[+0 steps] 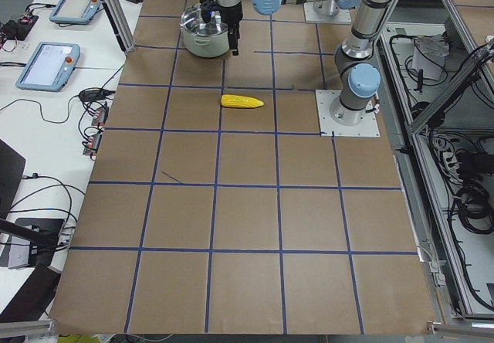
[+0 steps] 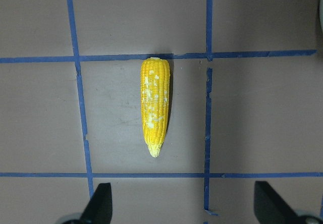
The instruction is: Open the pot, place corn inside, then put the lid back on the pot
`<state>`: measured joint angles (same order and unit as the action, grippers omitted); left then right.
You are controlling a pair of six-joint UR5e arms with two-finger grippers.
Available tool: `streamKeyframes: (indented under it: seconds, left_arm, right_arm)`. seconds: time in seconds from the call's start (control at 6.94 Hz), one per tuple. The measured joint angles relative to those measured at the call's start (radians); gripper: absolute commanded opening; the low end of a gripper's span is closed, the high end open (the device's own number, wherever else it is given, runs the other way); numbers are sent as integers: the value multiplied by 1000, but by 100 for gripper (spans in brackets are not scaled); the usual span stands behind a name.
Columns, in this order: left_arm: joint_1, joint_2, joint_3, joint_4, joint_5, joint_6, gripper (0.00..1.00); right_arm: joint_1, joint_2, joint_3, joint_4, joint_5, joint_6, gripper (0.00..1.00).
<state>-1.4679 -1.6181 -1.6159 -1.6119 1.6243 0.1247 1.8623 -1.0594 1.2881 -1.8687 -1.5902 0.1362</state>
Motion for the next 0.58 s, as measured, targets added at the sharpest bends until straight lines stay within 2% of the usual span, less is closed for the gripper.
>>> streamKeyframes:
  seconds: [0.14, 0.58]
  left_arm:
    - [9, -8, -11, 5, -1, 8, 100]
    - [47, -36, -35, 31, -2, 65, 100]
  right_arm:
    - [0, 0, 0, 0, 0, -5, 10]
    - [0, 0, -1, 1, -1, -9, 10]
